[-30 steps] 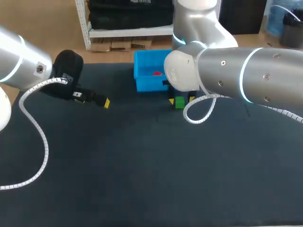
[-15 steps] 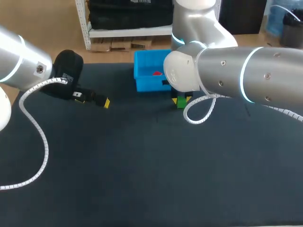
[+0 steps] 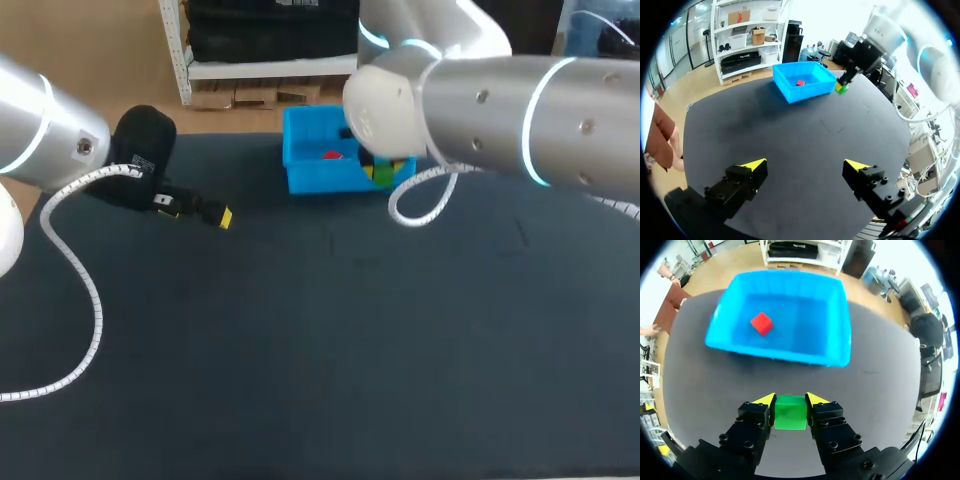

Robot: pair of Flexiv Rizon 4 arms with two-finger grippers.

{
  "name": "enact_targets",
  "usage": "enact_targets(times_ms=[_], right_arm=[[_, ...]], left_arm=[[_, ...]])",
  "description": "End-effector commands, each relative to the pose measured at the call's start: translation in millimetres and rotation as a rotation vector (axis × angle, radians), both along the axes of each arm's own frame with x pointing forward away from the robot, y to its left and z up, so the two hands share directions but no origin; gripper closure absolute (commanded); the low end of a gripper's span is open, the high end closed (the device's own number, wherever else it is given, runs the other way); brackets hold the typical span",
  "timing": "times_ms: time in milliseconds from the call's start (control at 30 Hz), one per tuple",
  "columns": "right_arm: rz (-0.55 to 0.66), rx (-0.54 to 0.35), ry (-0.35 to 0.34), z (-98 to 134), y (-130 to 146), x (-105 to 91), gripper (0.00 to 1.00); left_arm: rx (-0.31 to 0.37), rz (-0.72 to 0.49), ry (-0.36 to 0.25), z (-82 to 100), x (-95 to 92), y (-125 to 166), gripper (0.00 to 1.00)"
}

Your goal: Use the left arm to pick the red cube and place it into the blue plastic box first, then use the right arm to grasp the green cube and put it into the same blue plastic box after the first action is fully finished.

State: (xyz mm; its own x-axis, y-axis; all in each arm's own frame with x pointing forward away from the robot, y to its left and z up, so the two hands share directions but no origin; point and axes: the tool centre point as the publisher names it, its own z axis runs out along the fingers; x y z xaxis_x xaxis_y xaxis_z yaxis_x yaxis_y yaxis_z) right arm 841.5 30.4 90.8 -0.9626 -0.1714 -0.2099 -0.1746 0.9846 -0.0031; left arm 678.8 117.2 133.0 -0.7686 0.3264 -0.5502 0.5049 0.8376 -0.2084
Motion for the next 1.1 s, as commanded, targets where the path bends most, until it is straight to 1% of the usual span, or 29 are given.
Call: enact_targets(times_ms=[33, 167, 267, 400, 467, 533, 700, 933, 1100], right_arm=[[-0.001, -0.011, -0.065, 32, -5, -13.6, 1.00], [0.002, -0.023, -0.113, 49, -5, -10.3, 1.00], [0.002, -0.026, -0.138, 56, -3, -10.1, 1.00], [0.003, -0.022, -0.161, 59, 1, -12.1, 1.00], [0.010, -0.023, -0.186, 58, 3, -12.3, 1.00], [0.019, -0.022, -0.192, 56, 5, -11.9, 1.00], [0.017, -0.032, -0.227, 51, 4, -5.3, 1.00], [0.015, -0.006, -0.288, 49, -3, 14.0, 1.00], [0.021, 0.005, -0.311, 47, -10, 37.5, 1.00]], left_arm=[[-0.007, -0.006, -0.001, -1.2, 1.6, 1, 0.00], [-0.007, -0.006, -0.001, -1.2, 1.6, 1, 0.00], [-0.007, -0.006, -0.001, -1.2, 1.6, 1, 0.00], [-0.007, -0.006, -0.001, -1.2, 1.6, 1, 0.00], [-0.007, -0.006, -0.001, -1.2, 1.6, 1, 0.00], [-0.007, -0.006, -0.001, -1.2, 1.6, 1, 0.00], [-0.007, -0.006, -0.001, -1.2, 1.6, 1, 0.00], [-0.007, -0.006, -0.001, -1.2, 1.6, 1, 0.00], [-0.007, -0.006, -0.001, -1.2, 1.6, 1, 0.00]])
